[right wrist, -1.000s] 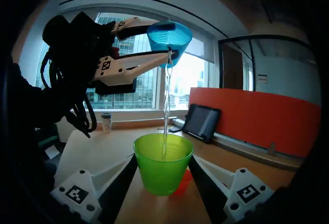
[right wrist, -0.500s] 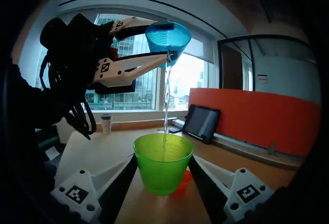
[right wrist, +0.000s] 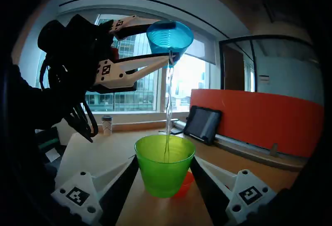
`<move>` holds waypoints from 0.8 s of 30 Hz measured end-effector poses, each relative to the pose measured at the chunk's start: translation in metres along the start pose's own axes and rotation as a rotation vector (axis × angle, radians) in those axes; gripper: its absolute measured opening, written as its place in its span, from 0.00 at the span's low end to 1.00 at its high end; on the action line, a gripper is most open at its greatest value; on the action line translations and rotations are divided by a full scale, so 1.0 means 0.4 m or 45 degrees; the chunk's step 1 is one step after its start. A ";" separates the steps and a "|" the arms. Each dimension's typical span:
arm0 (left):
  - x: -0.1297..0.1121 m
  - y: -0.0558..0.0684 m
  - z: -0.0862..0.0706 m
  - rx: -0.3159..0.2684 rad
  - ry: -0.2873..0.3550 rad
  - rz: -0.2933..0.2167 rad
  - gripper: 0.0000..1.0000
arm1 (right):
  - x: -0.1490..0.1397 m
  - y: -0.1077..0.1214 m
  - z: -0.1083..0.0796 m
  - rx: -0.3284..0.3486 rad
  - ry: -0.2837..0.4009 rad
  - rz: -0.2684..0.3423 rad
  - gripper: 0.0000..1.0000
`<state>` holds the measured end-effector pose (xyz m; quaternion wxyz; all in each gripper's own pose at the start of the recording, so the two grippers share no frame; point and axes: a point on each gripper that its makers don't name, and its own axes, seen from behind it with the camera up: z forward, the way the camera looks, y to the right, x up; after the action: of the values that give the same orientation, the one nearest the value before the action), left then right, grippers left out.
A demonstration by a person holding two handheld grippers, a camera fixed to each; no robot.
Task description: Pour water
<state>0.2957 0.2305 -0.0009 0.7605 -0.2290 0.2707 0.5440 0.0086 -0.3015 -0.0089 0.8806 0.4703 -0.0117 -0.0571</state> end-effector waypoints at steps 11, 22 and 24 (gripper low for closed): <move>0.010 -0.002 -0.004 0.003 0.001 0.048 0.87 | 0.004 0.004 0.001 -0.003 0.004 0.001 0.88; 0.019 0.007 0.000 -0.002 0.008 0.099 0.86 | 0.005 0.003 0.001 -0.002 0.009 0.005 0.88; 0.021 0.008 0.001 0.000 0.009 0.109 0.86 | 0.005 0.003 0.001 -0.003 0.009 0.004 0.88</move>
<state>0.2947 0.2376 -0.0061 0.7355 -0.2192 0.2829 0.5754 0.0109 -0.3012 -0.0077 0.8812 0.4695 -0.0091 -0.0539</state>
